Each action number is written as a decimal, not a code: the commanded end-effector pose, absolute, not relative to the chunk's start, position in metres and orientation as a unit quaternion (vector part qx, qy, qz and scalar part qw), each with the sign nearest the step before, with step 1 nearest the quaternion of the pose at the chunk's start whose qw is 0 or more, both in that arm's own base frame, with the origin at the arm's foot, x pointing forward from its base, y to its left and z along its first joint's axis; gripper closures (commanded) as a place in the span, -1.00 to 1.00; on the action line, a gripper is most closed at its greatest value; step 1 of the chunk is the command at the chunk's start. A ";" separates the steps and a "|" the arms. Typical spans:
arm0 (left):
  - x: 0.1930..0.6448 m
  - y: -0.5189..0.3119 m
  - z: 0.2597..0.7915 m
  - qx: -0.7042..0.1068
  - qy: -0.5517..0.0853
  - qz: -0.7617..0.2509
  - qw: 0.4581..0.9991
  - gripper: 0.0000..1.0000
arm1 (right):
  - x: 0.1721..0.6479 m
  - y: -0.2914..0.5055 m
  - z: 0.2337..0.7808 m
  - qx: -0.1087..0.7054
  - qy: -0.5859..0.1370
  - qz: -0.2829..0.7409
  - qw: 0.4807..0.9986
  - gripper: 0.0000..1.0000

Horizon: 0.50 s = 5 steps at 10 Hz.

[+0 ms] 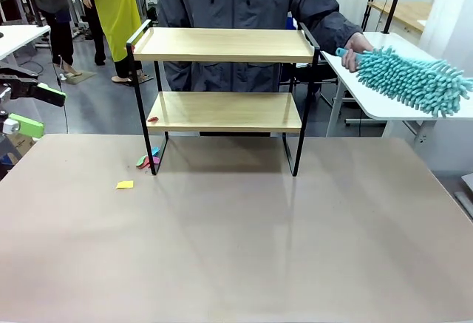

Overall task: Clean the shelf.
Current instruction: Hand the Duster back to the human.

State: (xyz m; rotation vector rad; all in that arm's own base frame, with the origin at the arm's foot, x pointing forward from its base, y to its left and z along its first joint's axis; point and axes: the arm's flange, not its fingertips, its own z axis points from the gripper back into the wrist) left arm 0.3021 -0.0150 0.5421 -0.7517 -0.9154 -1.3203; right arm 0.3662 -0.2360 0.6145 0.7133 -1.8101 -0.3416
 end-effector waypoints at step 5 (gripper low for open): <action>0.303 -0.017 0.542 -0.332 -0.411 -0.579 0.622 -1.00 | 0.364 -0.250 0.617 0.305 -0.766 -0.161 0.542 -1.00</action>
